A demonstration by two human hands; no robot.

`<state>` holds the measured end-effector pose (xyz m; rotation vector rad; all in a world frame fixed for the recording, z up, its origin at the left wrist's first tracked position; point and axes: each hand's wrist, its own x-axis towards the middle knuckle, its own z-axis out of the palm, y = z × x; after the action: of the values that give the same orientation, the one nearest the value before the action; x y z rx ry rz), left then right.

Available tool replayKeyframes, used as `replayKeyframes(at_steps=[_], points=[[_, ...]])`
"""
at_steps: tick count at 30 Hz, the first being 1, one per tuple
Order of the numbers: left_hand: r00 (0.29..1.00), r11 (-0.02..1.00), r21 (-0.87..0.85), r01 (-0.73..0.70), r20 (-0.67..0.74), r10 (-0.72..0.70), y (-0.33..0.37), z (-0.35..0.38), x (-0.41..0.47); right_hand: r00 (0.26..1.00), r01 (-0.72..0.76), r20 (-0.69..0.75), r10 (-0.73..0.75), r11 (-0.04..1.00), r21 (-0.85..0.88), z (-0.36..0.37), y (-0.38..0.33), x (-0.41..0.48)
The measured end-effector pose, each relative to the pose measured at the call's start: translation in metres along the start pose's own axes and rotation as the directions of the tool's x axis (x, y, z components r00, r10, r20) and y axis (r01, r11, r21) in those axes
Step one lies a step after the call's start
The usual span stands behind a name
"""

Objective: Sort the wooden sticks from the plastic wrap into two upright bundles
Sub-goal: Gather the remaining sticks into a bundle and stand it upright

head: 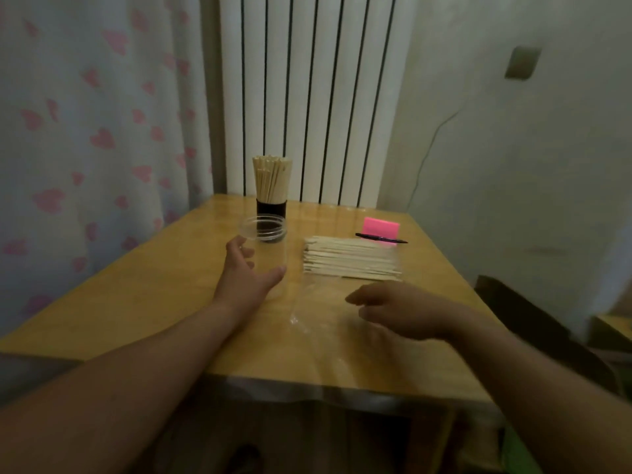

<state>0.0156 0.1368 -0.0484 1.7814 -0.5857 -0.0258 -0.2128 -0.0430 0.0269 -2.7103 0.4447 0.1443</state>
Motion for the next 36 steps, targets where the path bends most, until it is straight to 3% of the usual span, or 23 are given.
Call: replayKeyframes(at_steps=[3,8,15,22,30,36], points=[[1.000,0.999,0.039,-0.030,0.000,0.030,-0.004,0.006,-0.003,0.980,-0.066,-0.197,0.037,0.988,-0.140,0.029,0.007,0.031],[0.998,0.999,0.032,-0.025,-0.060,0.026,-0.009,0.004,0.003,0.953,-0.108,-0.302,0.038,0.970,-0.218,0.040,0.014,0.092],[0.997,0.999,0.020,-0.032,-0.069,0.033,-0.014,0.005,0.005,0.959,-0.234,-0.235,0.161,0.914,-0.331,0.026,0.014,0.155],[0.997,1.000,0.014,-0.011,-0.077,0.012,-0.012,0.004,0.003,0.946,-0.299,-0.255,0.203,0.851,-0.432,0.041,0.019,0.178],[0.997,1.000,0.003,-0.011,-0.072,0.011,-0.009,0.004,0.001,0.871,-0.437,-0.360,0.335,0.863,-0.254,0.049,0.004,0.191],[0.998,1.000,0.001,-0.031,-0.055,0.031,-0.011,0.002,0.002,0.899,-0.396,-0.337,0.278,0.845,-0.359,0.047,-0.004,0.183]])
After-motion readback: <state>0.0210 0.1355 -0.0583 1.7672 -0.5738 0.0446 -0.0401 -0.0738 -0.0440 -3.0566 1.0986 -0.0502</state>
